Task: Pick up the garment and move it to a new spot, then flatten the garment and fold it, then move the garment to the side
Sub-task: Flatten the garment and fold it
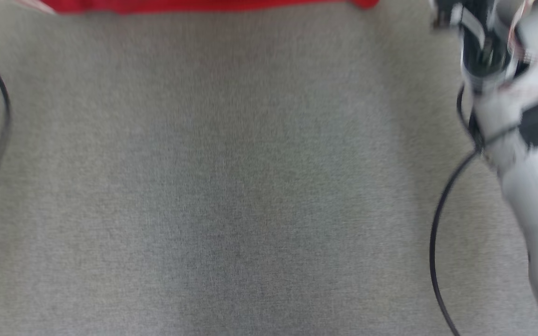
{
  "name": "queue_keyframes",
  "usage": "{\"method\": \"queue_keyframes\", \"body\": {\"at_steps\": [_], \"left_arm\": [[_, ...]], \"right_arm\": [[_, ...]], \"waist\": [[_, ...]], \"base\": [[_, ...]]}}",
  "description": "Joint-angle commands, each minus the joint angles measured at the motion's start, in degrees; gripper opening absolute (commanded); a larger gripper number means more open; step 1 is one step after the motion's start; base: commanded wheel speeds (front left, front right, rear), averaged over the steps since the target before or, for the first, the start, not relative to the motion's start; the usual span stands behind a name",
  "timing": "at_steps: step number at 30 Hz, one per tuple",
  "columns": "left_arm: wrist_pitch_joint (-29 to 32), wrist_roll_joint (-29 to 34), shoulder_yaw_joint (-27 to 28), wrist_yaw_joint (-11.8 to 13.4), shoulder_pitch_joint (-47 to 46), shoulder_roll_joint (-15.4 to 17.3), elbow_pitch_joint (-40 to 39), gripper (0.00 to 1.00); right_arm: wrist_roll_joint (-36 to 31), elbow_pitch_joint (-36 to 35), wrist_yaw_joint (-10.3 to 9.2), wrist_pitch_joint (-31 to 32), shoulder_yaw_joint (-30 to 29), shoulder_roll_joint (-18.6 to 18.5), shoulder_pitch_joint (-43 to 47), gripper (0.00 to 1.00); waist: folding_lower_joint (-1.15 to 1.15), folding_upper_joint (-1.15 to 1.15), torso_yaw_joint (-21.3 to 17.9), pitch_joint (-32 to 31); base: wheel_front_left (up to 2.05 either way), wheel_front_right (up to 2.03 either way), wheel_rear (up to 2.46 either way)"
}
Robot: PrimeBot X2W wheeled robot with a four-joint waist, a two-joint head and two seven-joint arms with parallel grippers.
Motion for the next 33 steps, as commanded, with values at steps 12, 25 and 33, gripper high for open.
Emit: {"method": "queue_keyframes", "body": {"at_steps": [12,25,33], "left_arm": [[-0.3,-1.1,8.8,14.4,38.6,3.1,-29.1,0.00],[-0.3,4.2,19.7,14.5,70.2,-11.4,-37.0,0.00],[-0.3,10.5,22.2,10.9,80.6,-19.1,-34.9,0.00]], "right_arm": [[3.9,-18.7,0.00,-0.4,2.7,-6.5,29.2,0.00],[0.1,-30.5,0.00,1.8,-4.0,-8.6,54.6,0.00],[-3.6,-35.1,0.00,4.3,-10.8,-6.8,67.5,0.00]], "waist": [[0.00,-0.01,-0.5,-12.4],[0.00,-0.01,0.3,-19.7],[0.00,-0.01,1.4,-22.3]], "base": [[0.00,0.00,0.00],[0.00,0.00,0.00],[0.00,0.00,0.00]]}}
